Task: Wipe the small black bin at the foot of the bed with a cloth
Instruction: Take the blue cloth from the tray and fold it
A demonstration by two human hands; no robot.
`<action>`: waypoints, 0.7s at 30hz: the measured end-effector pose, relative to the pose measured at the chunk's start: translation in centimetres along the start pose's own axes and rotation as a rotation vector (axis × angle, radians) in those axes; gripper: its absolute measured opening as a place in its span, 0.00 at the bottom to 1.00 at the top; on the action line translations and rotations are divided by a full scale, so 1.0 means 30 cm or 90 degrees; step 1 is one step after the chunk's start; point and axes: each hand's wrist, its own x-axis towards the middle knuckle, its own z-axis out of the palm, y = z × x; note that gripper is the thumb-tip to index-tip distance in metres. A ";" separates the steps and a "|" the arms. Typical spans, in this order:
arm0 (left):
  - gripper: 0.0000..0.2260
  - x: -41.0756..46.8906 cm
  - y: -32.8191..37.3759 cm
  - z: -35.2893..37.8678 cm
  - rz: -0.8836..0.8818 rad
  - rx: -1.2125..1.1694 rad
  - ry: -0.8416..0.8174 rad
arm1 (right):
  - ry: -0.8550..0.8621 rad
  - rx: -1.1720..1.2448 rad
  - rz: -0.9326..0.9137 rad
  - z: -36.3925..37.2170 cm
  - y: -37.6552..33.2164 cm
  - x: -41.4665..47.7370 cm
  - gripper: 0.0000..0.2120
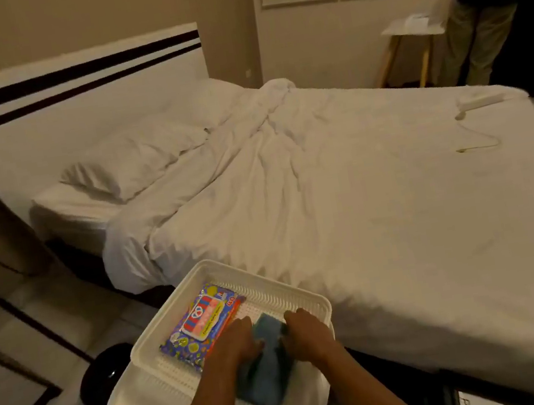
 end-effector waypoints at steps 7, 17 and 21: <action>0.23 0.053 -0.010 0.036 -0.050 -0.088 0.045 | 0.003 0.006 0.021 0.013 0.015 0.056 0.20; 0.21 0.081 -0.010 0.024 -0.114 -0.170 0.000 | -0.057 0.035 0.040 -0.029 0.002 0.066 0.19; 0.22 0.051 -0.007 -0.007 -0.084 -0.215 -0.026 | -0.076 0.077 0.010 -0.089 -0.007 0.038 0.17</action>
